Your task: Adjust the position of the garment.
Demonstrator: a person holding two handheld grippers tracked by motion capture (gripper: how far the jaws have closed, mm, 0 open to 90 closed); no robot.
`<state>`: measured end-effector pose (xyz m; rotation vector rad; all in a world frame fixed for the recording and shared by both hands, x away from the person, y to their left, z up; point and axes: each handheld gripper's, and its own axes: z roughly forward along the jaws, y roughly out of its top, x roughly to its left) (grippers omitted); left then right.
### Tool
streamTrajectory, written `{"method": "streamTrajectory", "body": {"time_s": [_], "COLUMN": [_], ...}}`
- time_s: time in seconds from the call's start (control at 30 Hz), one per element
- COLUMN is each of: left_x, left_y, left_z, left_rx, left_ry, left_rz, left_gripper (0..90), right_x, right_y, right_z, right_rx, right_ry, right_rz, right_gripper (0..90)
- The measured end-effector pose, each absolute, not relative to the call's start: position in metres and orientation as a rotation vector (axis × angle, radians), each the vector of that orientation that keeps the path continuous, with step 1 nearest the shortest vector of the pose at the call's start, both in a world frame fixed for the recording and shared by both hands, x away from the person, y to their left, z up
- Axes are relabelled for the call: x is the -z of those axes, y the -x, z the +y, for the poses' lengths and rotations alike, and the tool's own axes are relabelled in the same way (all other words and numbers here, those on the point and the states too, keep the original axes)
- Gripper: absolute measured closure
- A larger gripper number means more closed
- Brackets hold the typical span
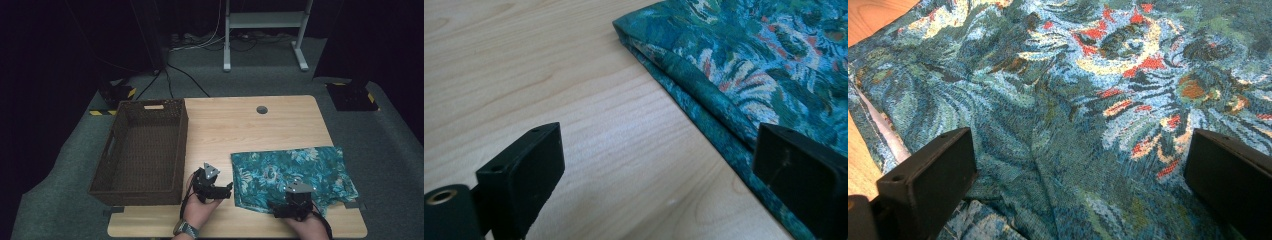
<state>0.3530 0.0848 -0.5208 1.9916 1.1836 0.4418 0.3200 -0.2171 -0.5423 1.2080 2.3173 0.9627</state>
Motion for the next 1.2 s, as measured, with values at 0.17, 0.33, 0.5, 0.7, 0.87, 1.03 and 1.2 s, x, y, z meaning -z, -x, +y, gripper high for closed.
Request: {"method": "streamTrajectory", "body": {"time_s": [0.17,0.33,0.5,0.7,0.87,1.03,1.2], "left_x": [0.520,0.515,0.514,0.517,0.522,0.526,0.533], "left_y": [-0.364,-0.377,-0.391,-0.405,-0.420,-0.430,-0.440], "left_z": [0.081,0.075,0.066,0.058,0.051,0.049,0.046], "left_rx": [-0.459,-0.462,-0.458,-0.478,-0.489,-0.480,-0.476], "left_ry": [-1.965,-1.946,-1.925,-1.945,-1.937,-1.927,-1.935], "left_rz": [1.205,1.187,1.184,1.178,1.188,1.206,1.226], "left_gripper": [17.2,21.6,21.5,25.9,33.3,37.6,39.1], "right_x": [0.542,0.542,0.542,0.542,0.542,0.542,0.542], "right_y": [-0.320,-0.320,-0.320,-0.320,-0.320,-0.320,-0.320], "right_z": [-0.217,-0.217,-0.217,-0.217,-0.218,-0.218,-0.217], "right_rx": [-0.963,-0.963,-0.963,-0.965,-0.969,-0.969,-0.969], "right_ry": [-1.208,-1.208,-1.208,-1.209,-1.207,-1.206,-1.209], "right_rz": [2.317,2.317,2.317,2.317,2.317,2.317,2.316], "right_gripper": [0.0,0.1,0.1,0.1,0.2,0.2,0.2]}}
